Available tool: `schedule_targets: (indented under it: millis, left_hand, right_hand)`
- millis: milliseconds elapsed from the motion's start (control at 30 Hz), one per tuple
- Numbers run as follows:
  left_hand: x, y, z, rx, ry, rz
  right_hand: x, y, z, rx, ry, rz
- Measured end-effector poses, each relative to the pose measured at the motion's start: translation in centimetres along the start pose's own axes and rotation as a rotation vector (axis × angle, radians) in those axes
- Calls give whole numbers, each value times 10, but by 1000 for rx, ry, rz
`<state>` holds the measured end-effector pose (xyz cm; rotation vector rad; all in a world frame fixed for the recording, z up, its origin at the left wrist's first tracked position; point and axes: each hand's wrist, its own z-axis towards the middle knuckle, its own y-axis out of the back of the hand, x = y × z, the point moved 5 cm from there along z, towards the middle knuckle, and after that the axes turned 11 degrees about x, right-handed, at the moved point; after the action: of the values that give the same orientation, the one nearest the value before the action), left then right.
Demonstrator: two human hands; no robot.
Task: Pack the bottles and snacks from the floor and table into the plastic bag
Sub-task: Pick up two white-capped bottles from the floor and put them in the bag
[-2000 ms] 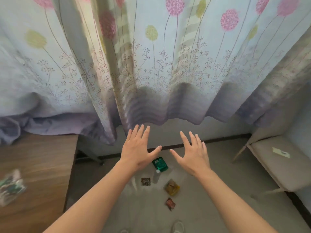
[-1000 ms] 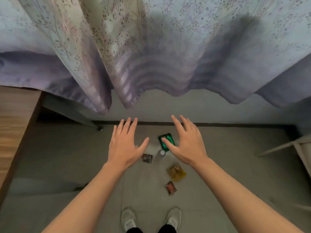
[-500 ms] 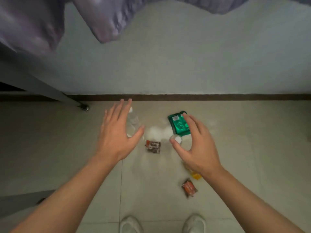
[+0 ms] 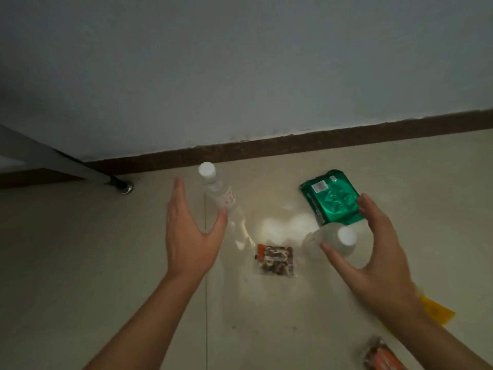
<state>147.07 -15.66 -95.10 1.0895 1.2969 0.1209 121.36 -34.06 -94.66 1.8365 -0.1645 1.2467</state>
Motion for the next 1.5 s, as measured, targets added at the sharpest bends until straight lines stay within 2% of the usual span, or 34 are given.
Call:
schedule_targets:
  millis: [133, 367, 500, 633, 933, 1200, 1500]
  left_hand:
    - [31, -35, 23, 35, 25, -15]
    - [61, -70, 55, -56, -20, -274]
    - [64, -83, 63, -110, 15, -352]
    - [65, -85, 74, -160, 91, -374]
    - [61, -79, 90, -143, 190, -285]
    - [32, -67, 68, -110, 80, -217]
    - [-80, 13, 16, -107, 127, -295]
  right_hand:
    - [-32, -29, 3, -5, -3, 98]
    - [-57, -52, 15, -168, -20, 218]
    - [-60, -58, 17, -249, -19, 286]
    - [-66, -65, 15, -288, -64, 310]
    - [-83, -76, 26, -226, -137, 359]
    - [-59, -63, 35, -180, -118, 416]
    - [58, 26, 29, -98, -61, 390]
